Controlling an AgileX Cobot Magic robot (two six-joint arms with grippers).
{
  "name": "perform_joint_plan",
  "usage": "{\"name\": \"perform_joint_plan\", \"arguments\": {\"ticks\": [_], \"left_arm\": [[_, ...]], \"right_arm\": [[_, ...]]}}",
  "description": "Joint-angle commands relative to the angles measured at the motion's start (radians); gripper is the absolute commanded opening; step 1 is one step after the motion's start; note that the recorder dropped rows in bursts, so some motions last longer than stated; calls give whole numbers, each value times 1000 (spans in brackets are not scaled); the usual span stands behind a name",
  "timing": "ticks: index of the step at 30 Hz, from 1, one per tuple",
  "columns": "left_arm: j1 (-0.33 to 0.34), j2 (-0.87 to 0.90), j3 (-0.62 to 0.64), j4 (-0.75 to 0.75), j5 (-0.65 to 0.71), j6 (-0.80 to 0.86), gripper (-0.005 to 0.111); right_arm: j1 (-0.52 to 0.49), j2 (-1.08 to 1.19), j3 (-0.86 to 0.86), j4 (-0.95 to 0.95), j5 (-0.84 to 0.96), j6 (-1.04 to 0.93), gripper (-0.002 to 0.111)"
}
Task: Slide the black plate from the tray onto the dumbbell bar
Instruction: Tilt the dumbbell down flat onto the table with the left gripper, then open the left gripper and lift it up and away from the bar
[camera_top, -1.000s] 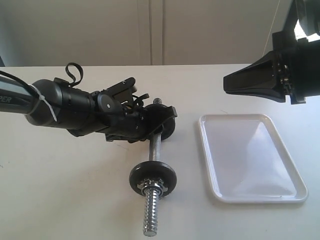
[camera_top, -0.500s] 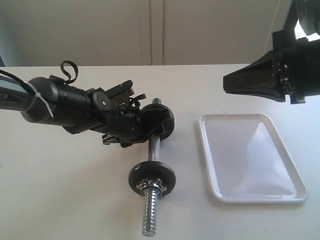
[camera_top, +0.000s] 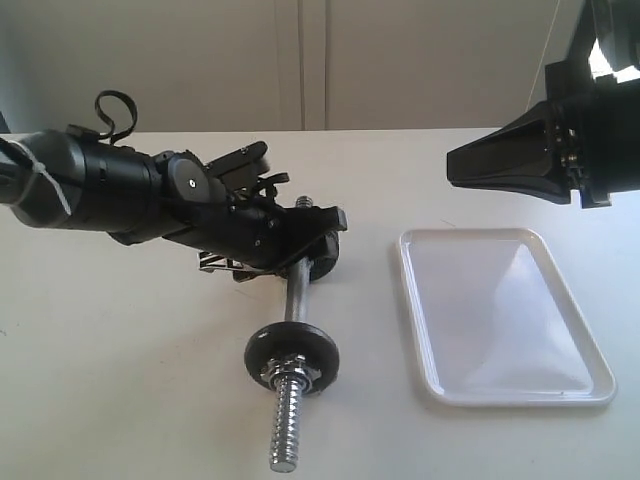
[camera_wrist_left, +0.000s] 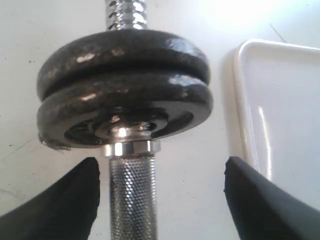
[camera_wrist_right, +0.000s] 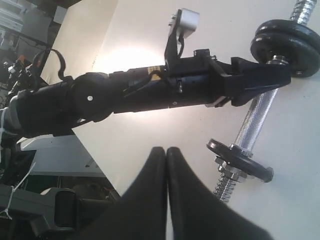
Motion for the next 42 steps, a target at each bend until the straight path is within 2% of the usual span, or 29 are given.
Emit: {"name": "perform_joint_plan", "arguments": {"ticks": [1,5,10,22,27,30,32,35,42], "left_arm": [[5,-29,-3,28,36,2,73],[15,-29,-3,92,46,2,73],[63,-31,-3,97,110,2,73],[68,-134,-3,144,202,51,73],[68,-210,-3,213,301,51,72],[68,-277,-3,318,398,51,72],[68,-333,-3,384,478,41,67],[68,-421,-3,460,581,20,50],[68,-639,-3,533,709,-2,2]], "right_arm": [[-1,-8,6,15,4,-15,0],[-1,-8,6,37,4,-15,0],[-1,-8,6,41,4,-15,0],[-1,-8,6,41,4,-40,0],[-1,-8,6,33,4,-48,0],[-1,-8,6,33,4,-79,0],[-1,-8,6,33,4,-104,0],[-1,-8,6,27,4,-147,0],[-1,-25,13,3,4,-209,0]]}}
